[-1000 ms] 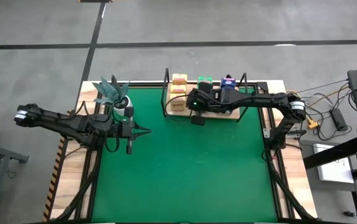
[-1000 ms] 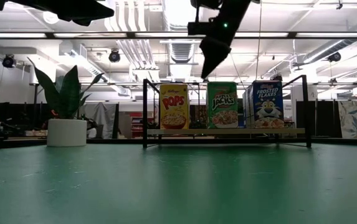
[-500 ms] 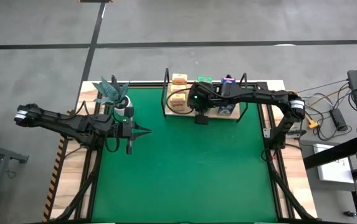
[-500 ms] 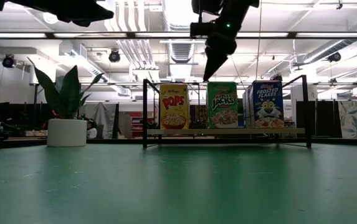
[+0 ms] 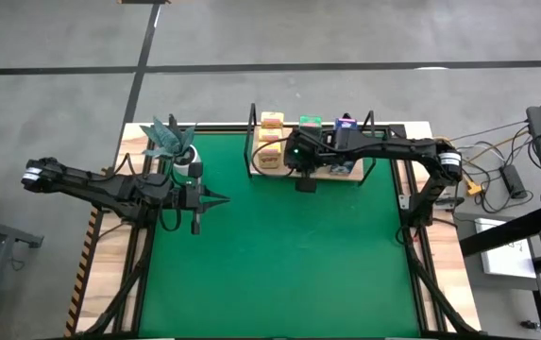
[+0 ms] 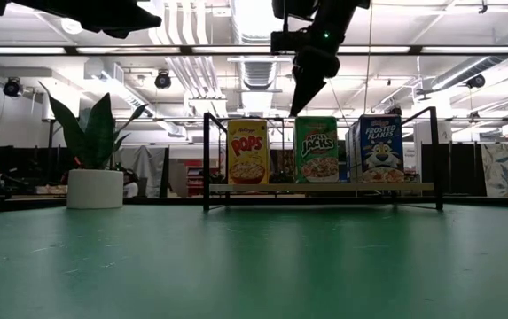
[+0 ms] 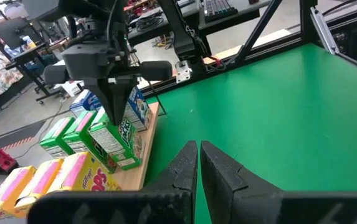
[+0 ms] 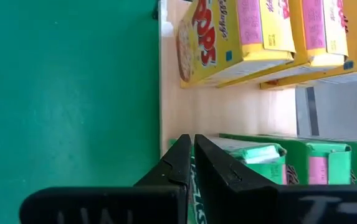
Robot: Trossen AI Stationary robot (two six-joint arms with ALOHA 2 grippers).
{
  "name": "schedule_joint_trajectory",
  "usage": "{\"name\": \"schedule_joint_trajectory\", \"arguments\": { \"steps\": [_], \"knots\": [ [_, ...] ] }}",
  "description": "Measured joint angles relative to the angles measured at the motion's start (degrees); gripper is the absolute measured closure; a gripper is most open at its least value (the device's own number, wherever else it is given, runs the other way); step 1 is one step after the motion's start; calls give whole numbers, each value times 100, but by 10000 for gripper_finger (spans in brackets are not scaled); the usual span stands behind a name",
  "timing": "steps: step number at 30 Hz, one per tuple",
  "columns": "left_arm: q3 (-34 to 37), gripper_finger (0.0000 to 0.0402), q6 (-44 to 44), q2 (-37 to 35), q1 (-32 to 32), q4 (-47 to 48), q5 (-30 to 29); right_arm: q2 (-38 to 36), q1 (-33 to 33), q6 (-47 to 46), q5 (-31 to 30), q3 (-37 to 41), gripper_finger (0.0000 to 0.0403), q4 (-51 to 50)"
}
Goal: Stack cereal on shelf
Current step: Put the green cereal box on the shelf, then return to Home Position
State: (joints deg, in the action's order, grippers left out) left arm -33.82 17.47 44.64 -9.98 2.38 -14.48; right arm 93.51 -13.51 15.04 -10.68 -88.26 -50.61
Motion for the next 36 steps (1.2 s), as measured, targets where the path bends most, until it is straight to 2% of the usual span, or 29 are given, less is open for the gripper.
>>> {"name": "schedule_joint_trajectory", "arguments": {
  "steps": [6,19,27,36],
  "knots": [
    [0,398,-2,0,0,19,1,0,-27,-36,-431,19,391,12],
    [0,398,-1,0,0,27,0,0,-51,-308,-437,4,391,24],
    [0,398,-1,0,0,30,2,-13,53,-388,-434,-464,391,-47],
    [0,398,-61,0,0,32,2,-487,126,-369,-434,-725,391,-148]
  ]
}}
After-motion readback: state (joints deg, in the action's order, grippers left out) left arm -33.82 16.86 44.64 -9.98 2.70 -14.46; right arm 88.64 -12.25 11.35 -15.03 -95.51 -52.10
